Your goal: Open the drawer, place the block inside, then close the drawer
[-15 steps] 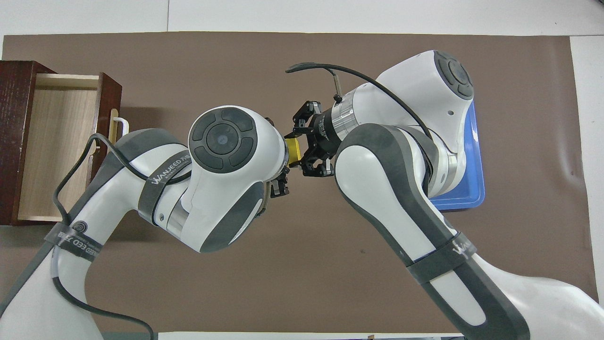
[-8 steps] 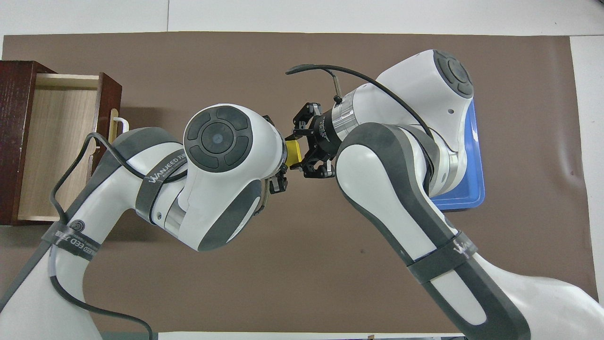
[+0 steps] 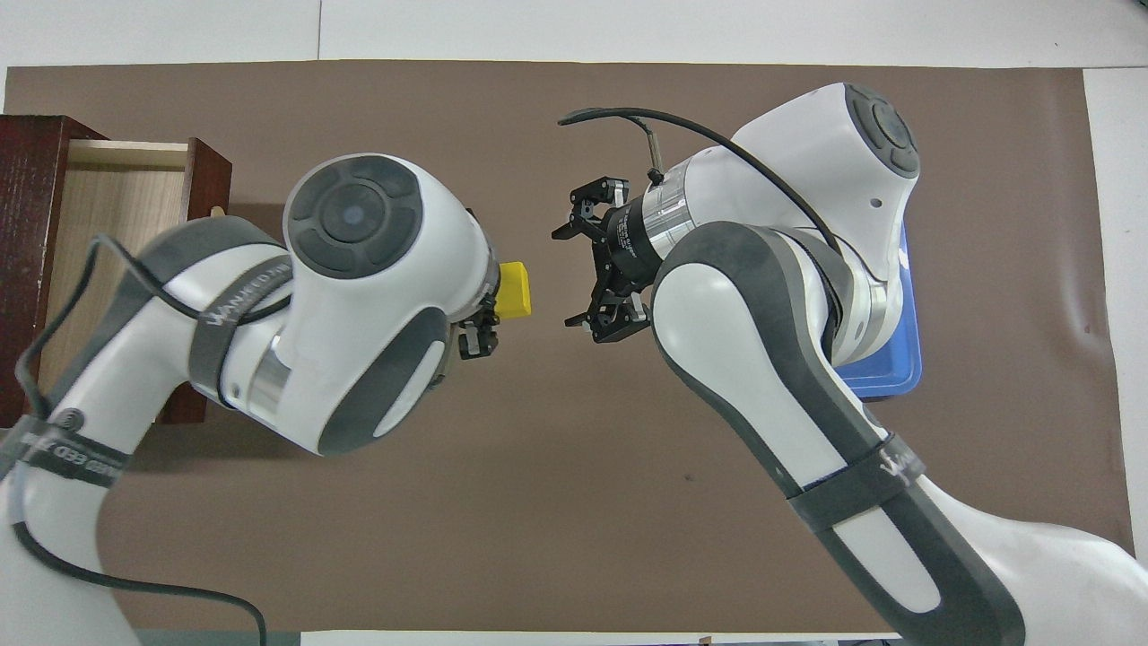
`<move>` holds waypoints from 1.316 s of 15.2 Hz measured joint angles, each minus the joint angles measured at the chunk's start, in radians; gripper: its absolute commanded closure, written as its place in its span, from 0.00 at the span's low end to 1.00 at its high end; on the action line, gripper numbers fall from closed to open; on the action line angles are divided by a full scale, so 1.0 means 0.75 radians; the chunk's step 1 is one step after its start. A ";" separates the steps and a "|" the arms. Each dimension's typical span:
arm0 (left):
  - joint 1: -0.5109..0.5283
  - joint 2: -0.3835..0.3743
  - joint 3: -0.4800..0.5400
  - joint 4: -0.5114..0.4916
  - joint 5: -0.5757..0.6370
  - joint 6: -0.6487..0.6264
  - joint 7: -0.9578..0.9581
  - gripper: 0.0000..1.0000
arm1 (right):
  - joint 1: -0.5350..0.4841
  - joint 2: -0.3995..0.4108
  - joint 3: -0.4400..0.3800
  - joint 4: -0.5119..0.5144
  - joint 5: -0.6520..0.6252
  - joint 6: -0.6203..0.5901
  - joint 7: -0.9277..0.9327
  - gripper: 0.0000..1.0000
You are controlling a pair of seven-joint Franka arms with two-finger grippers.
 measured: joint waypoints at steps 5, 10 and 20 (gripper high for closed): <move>0.427 -0.147 0.018 0.030 -0.039 -0.240 0.554 1.00 | -0.003 0.000 -0.002 0.015 0.000 -0.020 0.000 0.00; 0.740 -0.158 0.021 0.017 -0.043 -0.260 1.076 1.00 | -0.029 0.000 -0.006 0.037 0.000 -0.044 0.000 0.00; 0.910 -0.263 0.018 -0.472 -0.043 0.109 1.270 1.00 | -0.205 0.000 -0.011 0.084 0.000 -0.195 -0.036 0.00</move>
